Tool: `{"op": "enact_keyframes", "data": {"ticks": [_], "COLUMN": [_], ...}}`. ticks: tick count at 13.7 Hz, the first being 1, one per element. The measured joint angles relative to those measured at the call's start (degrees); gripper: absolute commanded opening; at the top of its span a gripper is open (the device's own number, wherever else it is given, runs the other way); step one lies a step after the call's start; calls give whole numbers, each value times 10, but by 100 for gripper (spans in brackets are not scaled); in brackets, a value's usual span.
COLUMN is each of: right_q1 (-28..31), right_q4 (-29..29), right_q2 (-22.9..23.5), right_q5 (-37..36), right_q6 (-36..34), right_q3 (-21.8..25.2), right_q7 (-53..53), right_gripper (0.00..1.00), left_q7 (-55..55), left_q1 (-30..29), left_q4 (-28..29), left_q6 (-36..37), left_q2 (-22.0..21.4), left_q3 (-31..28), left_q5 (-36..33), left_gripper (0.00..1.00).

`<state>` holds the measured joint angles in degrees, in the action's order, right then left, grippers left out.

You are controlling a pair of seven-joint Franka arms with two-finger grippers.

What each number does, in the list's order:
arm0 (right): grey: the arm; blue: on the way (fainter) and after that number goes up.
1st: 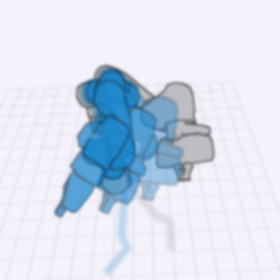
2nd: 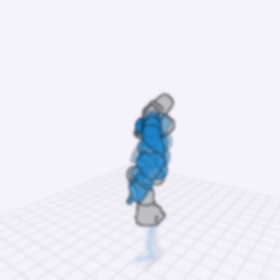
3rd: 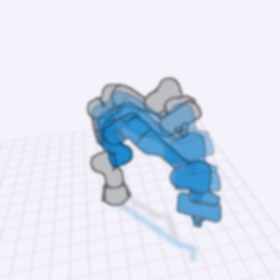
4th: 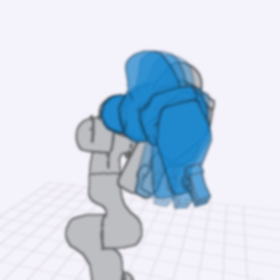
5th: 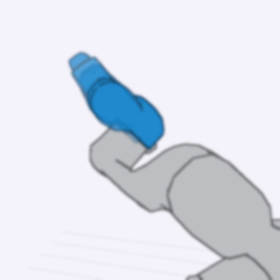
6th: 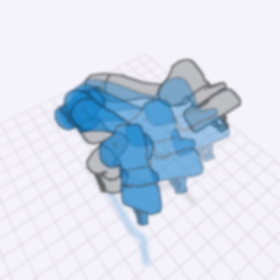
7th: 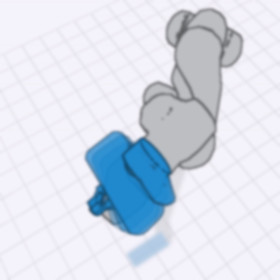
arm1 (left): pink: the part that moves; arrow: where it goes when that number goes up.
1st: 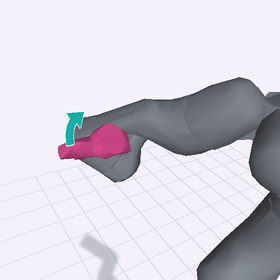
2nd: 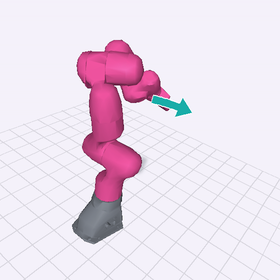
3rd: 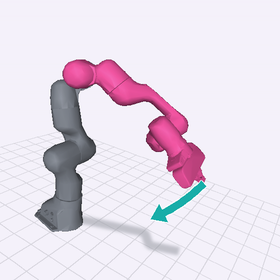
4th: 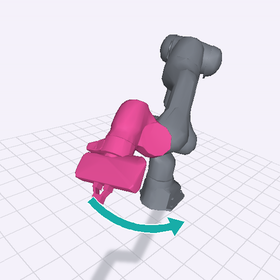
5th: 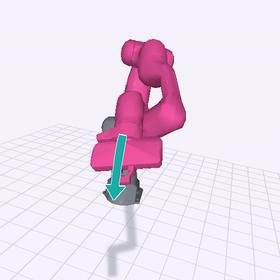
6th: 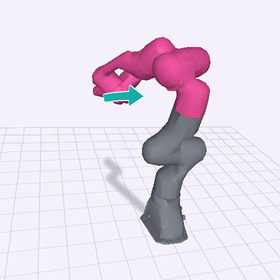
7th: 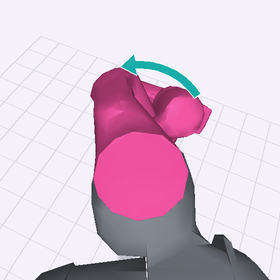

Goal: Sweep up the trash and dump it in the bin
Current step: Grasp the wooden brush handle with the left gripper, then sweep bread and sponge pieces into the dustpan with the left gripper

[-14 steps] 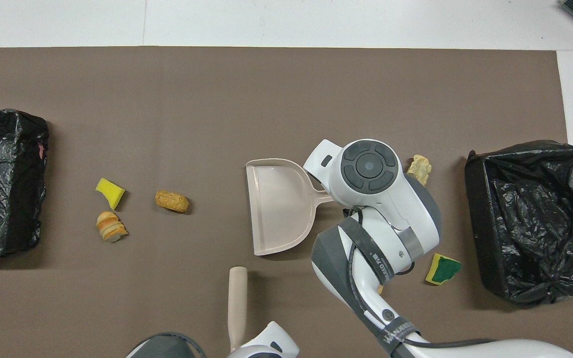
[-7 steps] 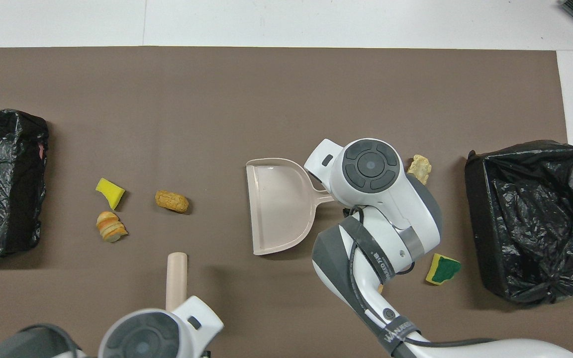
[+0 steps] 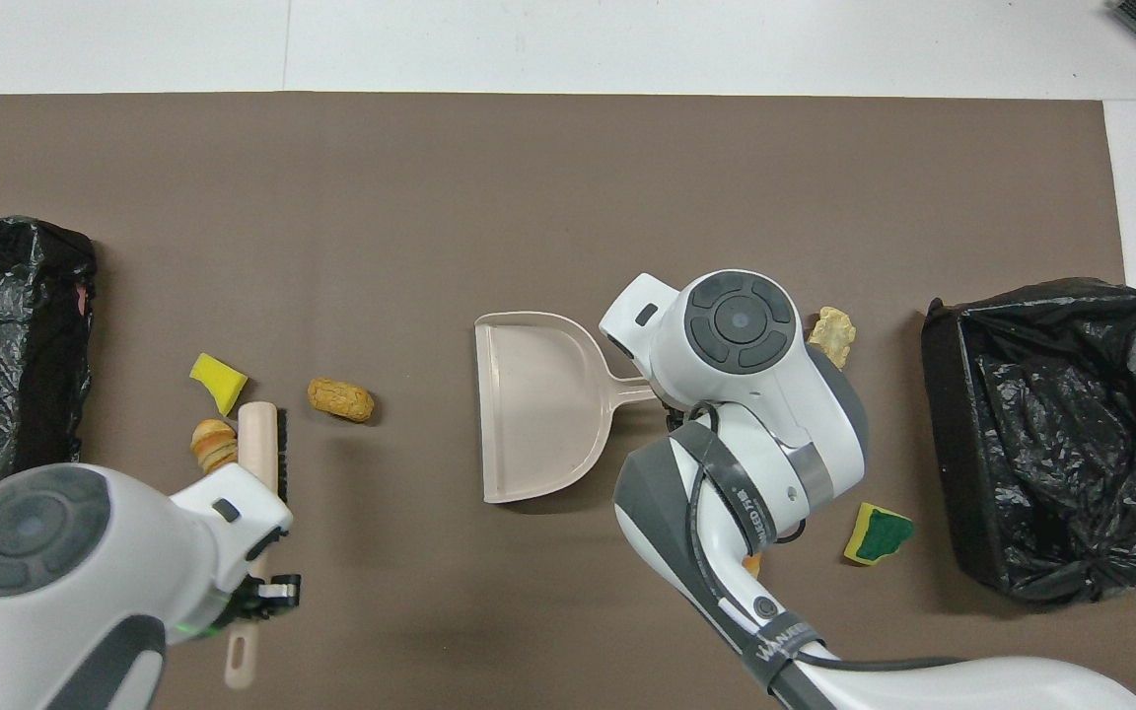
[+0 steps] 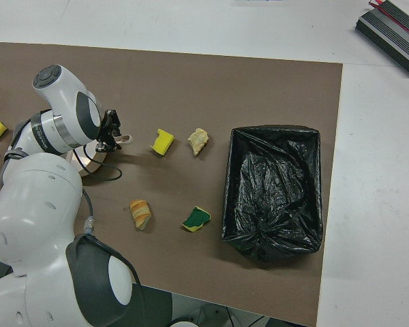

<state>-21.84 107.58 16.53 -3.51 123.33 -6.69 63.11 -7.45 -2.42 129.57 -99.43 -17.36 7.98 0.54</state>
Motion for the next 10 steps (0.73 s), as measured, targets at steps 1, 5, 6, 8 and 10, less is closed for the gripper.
{"op": "enact_keyframes", "data": {"ticks": [1, 5, 6, 8, 10], "right_q1": [-1, -3, -4, -4, -4], "right_q4": [0, -3, -3, -3, -3], "right_q2": [1, 1, 1, 1, 1], "right_q5": [0, 0, 0, 0, 0], "right_q6": [2, 2, 2, 2, 2], "right_q3": [0, 0, 0, 0, 0], "right_q7": [-2, -4, -4, -4, -4], "right_gripper": [0, 0, 0, 0, 0], "left_q7": [16, 32, 32, 27, 10], "left_q1": [-20, -61, -65, -67, -67], "left_q4": [-13, -26, -24, -12, 10], "left_q6": [-9, -53, -55, -60, -75], "left_q2": [15, 66, 76, 88, 92], "left_q3": [0, 1, 1, 3, 9], "left_q5": [-11, -31, -32, -32, -32], "left_gripper": [0, 0, 0, 0, 0]}}
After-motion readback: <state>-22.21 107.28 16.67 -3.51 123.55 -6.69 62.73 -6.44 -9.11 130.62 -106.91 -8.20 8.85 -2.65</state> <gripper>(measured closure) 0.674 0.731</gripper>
